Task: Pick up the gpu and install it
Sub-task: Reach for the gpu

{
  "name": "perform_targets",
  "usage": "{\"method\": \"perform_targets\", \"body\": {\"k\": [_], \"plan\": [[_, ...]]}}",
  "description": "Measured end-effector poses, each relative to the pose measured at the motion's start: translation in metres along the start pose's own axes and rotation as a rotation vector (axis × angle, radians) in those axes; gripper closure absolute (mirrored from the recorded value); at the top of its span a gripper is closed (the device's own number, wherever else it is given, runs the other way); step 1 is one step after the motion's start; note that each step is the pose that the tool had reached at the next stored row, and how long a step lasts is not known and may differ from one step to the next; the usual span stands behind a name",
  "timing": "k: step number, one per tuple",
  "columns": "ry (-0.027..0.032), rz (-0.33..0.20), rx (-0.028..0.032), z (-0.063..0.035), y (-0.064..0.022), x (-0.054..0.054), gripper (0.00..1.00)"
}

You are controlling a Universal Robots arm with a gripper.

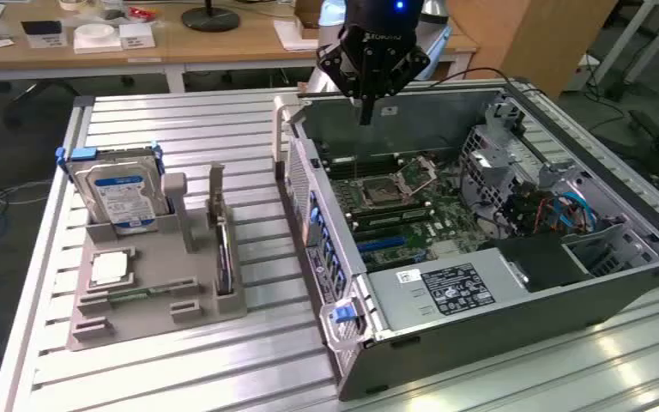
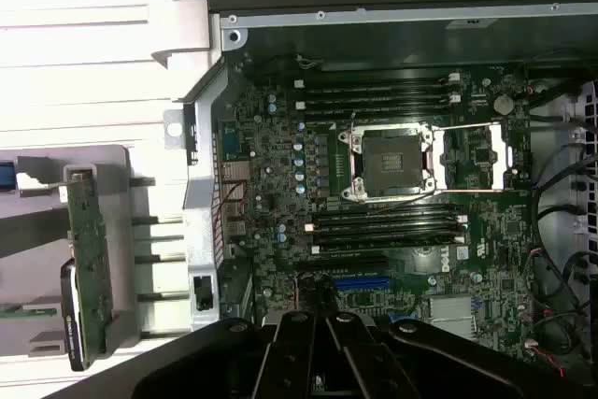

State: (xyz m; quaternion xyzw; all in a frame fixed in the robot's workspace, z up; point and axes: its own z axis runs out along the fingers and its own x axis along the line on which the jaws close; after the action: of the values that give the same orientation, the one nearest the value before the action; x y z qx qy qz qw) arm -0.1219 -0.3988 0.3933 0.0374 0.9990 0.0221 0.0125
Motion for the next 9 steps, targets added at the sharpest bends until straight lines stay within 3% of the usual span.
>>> {"method": "perform_targets", "body": {"k": [9], "plan": [[0.0001,0.0,0.0001,-0.0002,-0.0003,0.004,0.89]]}}
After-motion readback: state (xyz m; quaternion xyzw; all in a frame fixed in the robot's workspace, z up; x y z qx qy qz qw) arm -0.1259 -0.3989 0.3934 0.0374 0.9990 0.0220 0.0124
